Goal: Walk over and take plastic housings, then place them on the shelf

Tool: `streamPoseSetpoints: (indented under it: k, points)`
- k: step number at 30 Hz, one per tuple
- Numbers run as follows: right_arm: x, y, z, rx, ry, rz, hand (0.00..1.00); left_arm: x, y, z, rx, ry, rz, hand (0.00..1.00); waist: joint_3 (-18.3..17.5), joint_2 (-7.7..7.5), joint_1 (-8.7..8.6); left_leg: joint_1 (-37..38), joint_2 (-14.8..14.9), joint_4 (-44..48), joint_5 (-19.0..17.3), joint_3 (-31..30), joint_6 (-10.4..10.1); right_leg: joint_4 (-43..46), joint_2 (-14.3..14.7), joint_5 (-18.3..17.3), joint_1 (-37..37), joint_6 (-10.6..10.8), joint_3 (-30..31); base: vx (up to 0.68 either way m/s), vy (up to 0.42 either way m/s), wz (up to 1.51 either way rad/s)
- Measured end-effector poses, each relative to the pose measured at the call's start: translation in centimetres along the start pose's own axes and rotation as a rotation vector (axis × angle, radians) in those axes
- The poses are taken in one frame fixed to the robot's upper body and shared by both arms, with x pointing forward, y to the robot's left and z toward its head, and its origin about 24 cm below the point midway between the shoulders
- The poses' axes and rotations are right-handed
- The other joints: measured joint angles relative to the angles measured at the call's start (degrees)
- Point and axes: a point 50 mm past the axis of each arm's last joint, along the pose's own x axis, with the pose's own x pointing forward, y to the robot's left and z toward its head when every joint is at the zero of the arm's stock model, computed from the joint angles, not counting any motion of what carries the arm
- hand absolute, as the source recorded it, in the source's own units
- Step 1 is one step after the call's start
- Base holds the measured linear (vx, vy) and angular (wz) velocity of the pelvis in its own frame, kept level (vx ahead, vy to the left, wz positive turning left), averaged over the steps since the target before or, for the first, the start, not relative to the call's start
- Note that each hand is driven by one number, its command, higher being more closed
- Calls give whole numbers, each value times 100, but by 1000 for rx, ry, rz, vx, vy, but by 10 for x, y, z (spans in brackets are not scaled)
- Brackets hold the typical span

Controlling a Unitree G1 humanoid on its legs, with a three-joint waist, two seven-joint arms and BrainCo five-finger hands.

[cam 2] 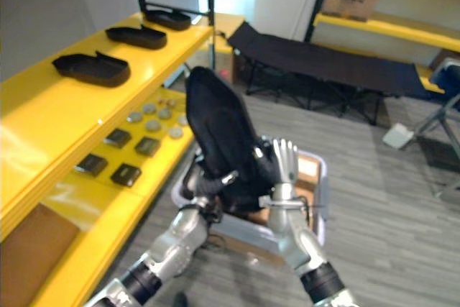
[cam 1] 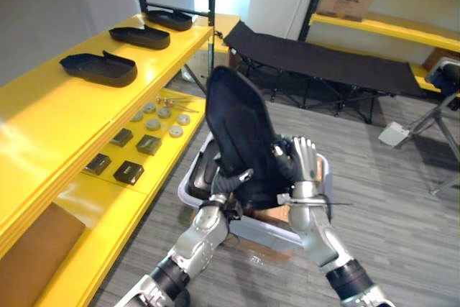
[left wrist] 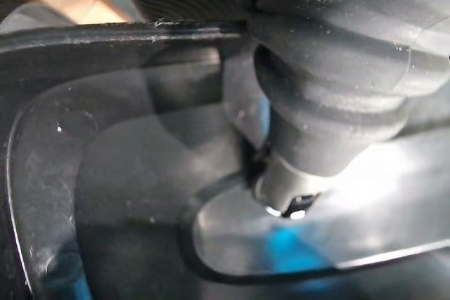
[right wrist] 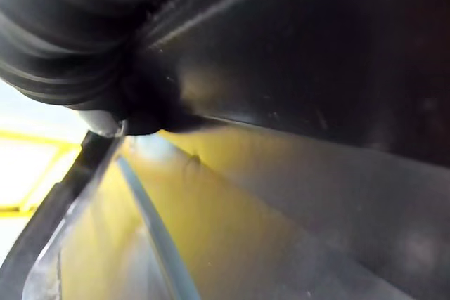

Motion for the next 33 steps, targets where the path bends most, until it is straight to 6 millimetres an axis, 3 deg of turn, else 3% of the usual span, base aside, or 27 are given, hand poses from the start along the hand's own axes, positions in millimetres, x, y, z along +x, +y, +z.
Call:
streamPoseSetpoints:
  k: [2, 3, 13, 15, 18, 21, 25, 27, 31, 33]
  points:
    - [0, 0, 0, 0, 0, 1, 100, 0, 0, 0, -7, 2, 0, 100, -35, -51, -1, 0, 4, 0, -4, 2, -1, -1, 4, -2, -1, -3, 1, 0, 0, 0]
    - [0, 0, 0, 1, -1, 2, 0, 0, 0, 0, -20, 6, 1, 100, -49, -72, -4, 0, 4, 0, -8, 4, 2, -2, 3, -4, -1, -5, 3, 0, 0, 0]
    - [-17, 3, -1, 109, 35, 32, 0, -11, 5, -4, 62, -35, 10, 100, -65, -96, 2, 27, 11, 0, -41, 91, -4, 9, 10, -33, -28, -50, 45, 0, 0, -3]
    - [-20, -1, 2, 137, 26, 22, 0, -14, 7, 6, 119, -102, 20, 100, -65, -95, 3, 29, 19, -1, -42, 115, -6, 36, 17, -44, -60, -66, 64, 8, -9, -7]
    - [-33, -1, 7, 191, 10, 85, 0, -15, 9, 40, 243, -294, 44, 100, -65, -95, 4, 110, 34, -1, -41, 129, -8, 127, 27, -49, -43, -71, 81, 6, -8, -3]
    - [-27, -26, 17, 291, -27, -3, 0, -21, 8, 72, 412, -516, 89, 100, -65, -94, -2, 162, 38, -2, -41, 130, -8, 165, 28, -69, -7, -70, 94, 0, 0, 0]
    - [-11, -74, 26, 387, -116, -213, 0, -29, 28, 71, 595, -548, 188, 100, -66, -94, -51, 222, 43, -7, -49, 158, -12, 182, 28, -120, 1, -106, 145, -51, 2, -6]
    - [-9, -95, 25, 453, -131, -298, 0, -37, 48, 64, 651, -511, 274, 100, -67, -94, -127, 219, 61, -8, -75, 199, -19, 159, 38, -133, -44, -87, 174, -73, 0, -8]
    - [-23, -109, 13, 528, -64, -331, 0, -48, 68, 62, 731, -499, 378, 100, -71, -88, -137, 217, 72, -8, -115, 301, -18, 146, 49, -132, -89, -88, 292, -37, 8, -13]
    - [-42, -109, -3, 576, 65, -338, 0, -54, 78, 65, 761, -506, 443, 100, -86, -74, -157, 215, 70, -8, -122, 318, -11, 125, 48, -131, -105, -90, 304, 0, 6, -4]
